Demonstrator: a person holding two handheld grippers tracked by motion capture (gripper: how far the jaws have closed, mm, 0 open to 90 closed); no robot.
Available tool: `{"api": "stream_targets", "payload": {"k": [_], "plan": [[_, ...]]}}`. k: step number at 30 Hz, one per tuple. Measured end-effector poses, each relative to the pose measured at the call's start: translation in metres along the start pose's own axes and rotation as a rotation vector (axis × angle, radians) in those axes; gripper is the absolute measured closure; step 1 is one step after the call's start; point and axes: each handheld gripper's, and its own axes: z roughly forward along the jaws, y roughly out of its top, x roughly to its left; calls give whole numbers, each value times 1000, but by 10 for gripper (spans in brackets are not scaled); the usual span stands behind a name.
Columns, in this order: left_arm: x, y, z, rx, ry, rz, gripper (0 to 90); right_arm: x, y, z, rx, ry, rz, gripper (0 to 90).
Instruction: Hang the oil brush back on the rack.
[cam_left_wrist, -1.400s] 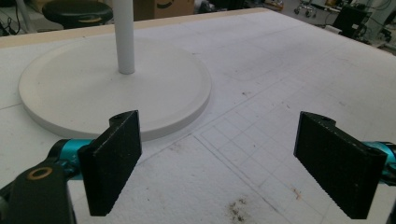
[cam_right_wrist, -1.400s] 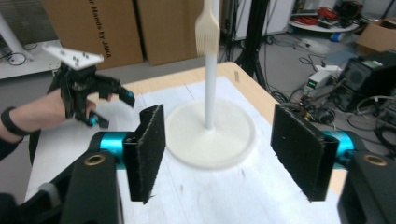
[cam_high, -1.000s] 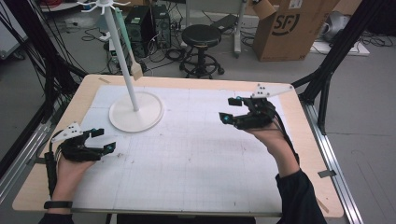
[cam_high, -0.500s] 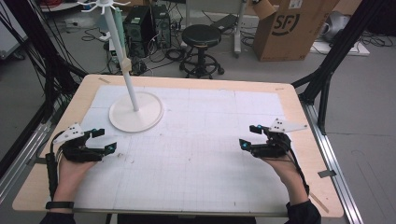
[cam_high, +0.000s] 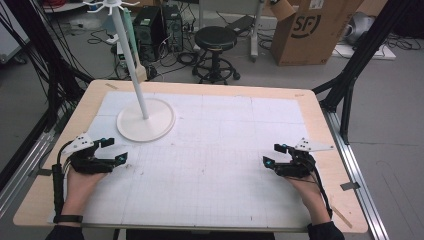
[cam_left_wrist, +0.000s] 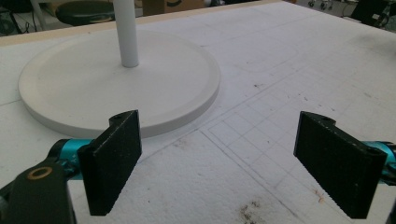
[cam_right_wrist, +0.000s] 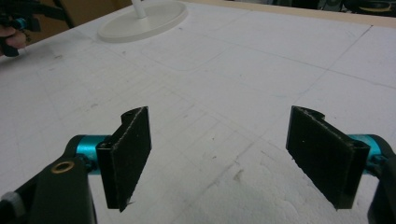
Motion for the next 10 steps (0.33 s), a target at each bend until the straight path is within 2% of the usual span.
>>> {"api": "stream_targets", "payload": {"k": [10], "plan": [[0, 0, 0, -1, 6, -4, 156, -1, -2, 3, 13, -8, -4, 196]]}}
